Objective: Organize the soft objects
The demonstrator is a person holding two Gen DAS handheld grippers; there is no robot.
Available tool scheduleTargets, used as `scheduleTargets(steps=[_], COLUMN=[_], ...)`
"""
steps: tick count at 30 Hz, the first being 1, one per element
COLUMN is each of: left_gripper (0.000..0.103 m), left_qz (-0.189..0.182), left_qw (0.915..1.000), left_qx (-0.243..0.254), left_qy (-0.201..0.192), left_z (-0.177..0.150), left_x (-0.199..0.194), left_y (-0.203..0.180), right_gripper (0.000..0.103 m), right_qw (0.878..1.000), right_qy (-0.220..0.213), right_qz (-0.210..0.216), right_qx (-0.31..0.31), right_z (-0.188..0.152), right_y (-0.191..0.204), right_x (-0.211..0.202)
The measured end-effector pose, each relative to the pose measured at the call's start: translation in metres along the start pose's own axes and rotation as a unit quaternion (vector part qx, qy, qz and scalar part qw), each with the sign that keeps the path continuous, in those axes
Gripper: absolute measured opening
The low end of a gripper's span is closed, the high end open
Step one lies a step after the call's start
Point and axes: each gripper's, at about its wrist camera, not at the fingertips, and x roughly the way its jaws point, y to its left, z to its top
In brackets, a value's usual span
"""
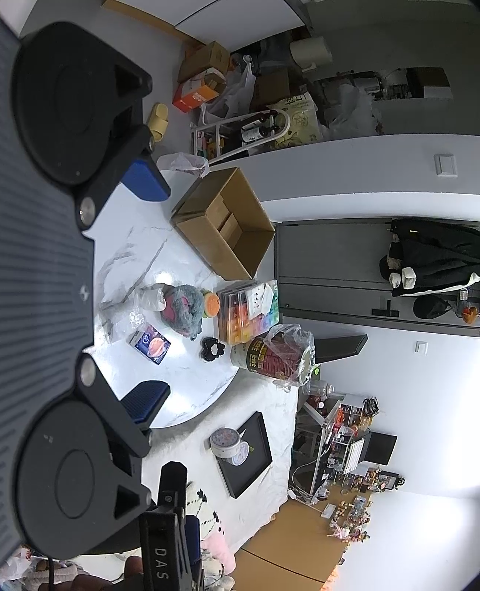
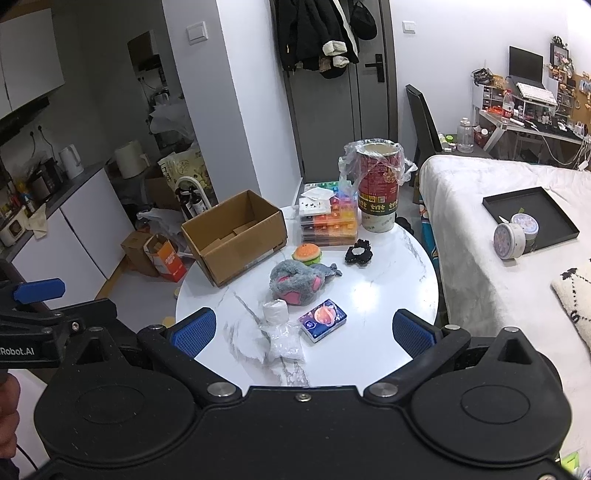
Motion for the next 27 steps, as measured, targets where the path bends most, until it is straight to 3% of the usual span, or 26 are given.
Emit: scheduleTargets(steps=[16,27], left_gripper=[0.102,0.102], left_qz=[-0.001,-0.010], left_qw=[0.9999,0.9989], left_qx=[-0.001,-0.008], left_qy=[0.010,0.045], left_z=[-0.004,-0.004], left_x=[0.005,0.033], left_y=[-0.002,0.001], right_gripper=[0.103,0.103], right_qw=[1.000,0.999], right_qy=[0.011,0.040], right_qz=[0.003,0.008], right_qx=[-0.005,0.001], right_z=[-0.003,-0.011], right_y=[-0.001,-0.011], right_x=[0.005,0.027])
